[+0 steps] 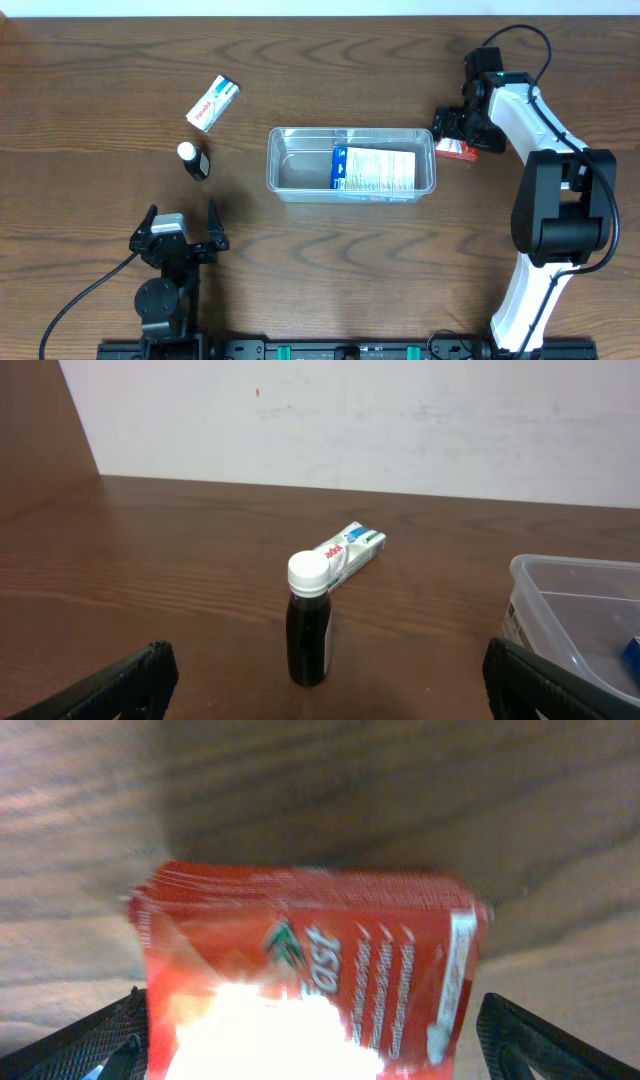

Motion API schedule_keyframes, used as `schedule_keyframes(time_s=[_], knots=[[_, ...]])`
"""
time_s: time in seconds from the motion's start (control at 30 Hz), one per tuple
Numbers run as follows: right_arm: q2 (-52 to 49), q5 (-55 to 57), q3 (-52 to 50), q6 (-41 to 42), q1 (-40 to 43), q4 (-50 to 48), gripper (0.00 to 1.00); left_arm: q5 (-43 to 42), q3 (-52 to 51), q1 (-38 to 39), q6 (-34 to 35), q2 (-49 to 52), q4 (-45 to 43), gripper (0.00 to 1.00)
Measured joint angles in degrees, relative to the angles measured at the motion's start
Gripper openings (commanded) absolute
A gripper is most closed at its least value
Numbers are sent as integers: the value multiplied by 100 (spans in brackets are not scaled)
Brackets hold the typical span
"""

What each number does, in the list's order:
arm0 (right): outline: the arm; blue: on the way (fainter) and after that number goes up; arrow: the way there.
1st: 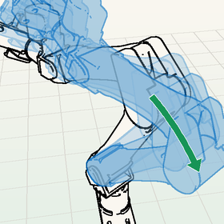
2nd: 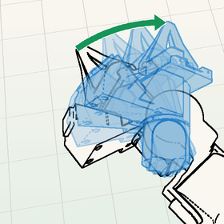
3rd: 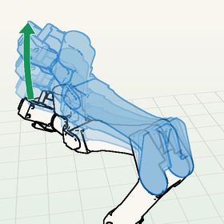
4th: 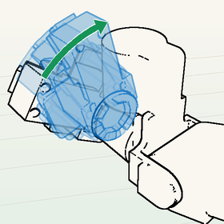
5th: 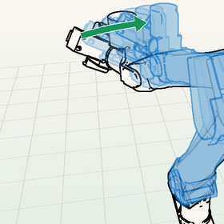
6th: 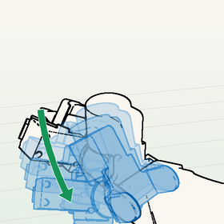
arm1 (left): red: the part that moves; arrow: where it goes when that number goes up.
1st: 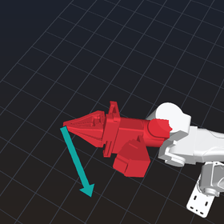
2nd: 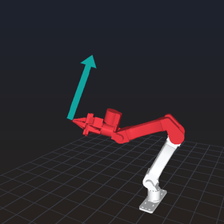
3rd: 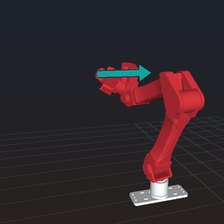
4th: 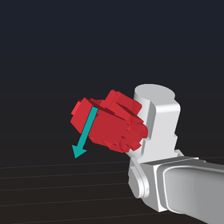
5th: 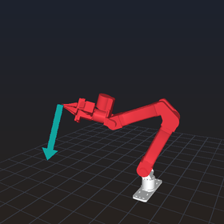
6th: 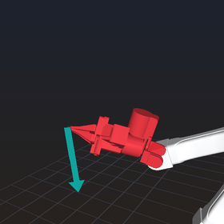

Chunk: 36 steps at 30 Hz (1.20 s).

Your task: Pack container

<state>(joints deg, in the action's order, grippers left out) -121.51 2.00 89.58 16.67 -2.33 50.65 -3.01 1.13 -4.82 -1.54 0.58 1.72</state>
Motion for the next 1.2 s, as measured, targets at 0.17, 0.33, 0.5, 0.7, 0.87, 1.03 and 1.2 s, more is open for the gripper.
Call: schedule_keyframes(time_s=[0.17, 0.33, 0.5, 0.7, 0.87, 1.03, 1.2], knots=[[0, 20, 0, 114, 24, 103, 99, 0, 0, 0, 2, 0, 0, 98], [0, 35, 0, 142, 55, 116, 99, 0, 0, 0, 0, 0, 0, 98], [0, 37, 0, 192, 55, 114, 99, 0, 0, 0, 2, 2, 0, 98], [0, 39, 0, 223, 55, 109, 98, 0, 0, 0, 0, 0, 0, 98], [0, 39, 0, 243, 55, 96, 92, 0, 0, 0, 2, 0, 0, 98], [0, 39, 0, 243, 55, 94, 92, 0, 0, 0, 0, 2, 0, 98], [0, 42, 0, 245, 55, 103, 95, 0, 0, 0, 0, 0, 0, 98]])
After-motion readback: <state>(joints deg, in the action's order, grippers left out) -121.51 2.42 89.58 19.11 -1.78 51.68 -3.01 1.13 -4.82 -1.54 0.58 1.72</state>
